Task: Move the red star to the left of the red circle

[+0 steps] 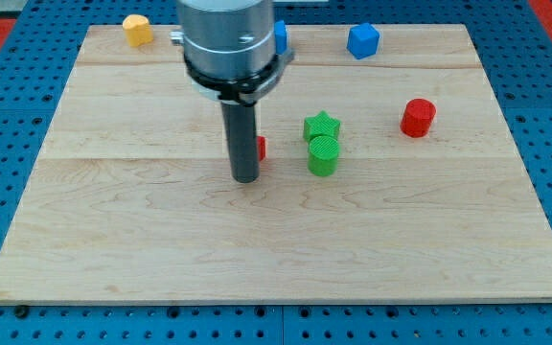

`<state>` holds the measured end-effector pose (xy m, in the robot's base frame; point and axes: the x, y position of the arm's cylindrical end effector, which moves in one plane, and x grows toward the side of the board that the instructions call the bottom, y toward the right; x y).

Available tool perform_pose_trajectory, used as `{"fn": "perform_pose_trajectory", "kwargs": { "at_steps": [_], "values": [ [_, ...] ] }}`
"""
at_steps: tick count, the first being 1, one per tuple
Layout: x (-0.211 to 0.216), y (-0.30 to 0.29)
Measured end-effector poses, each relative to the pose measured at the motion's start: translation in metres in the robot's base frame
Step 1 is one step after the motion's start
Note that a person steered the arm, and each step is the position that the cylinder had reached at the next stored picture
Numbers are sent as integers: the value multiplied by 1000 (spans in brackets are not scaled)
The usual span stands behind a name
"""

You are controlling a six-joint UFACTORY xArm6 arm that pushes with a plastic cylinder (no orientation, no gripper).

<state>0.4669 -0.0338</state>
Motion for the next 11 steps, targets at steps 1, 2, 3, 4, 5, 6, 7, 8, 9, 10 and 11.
{"fn": "perform_pose_trajectory", "kwargs": {
  "at_steps": [1,2,3,4,5,6,7,8,9,10,11],
  "values": [
    [-34,-8],
    [-75,-12],
    [-86,-67],
    [-91,-96],
    [-108,-67],
    [-115,-27],
    [-115,22],
    [-115,65],
    [-114,101],
    [-113,140],
    [-113,150]
  ]
}}
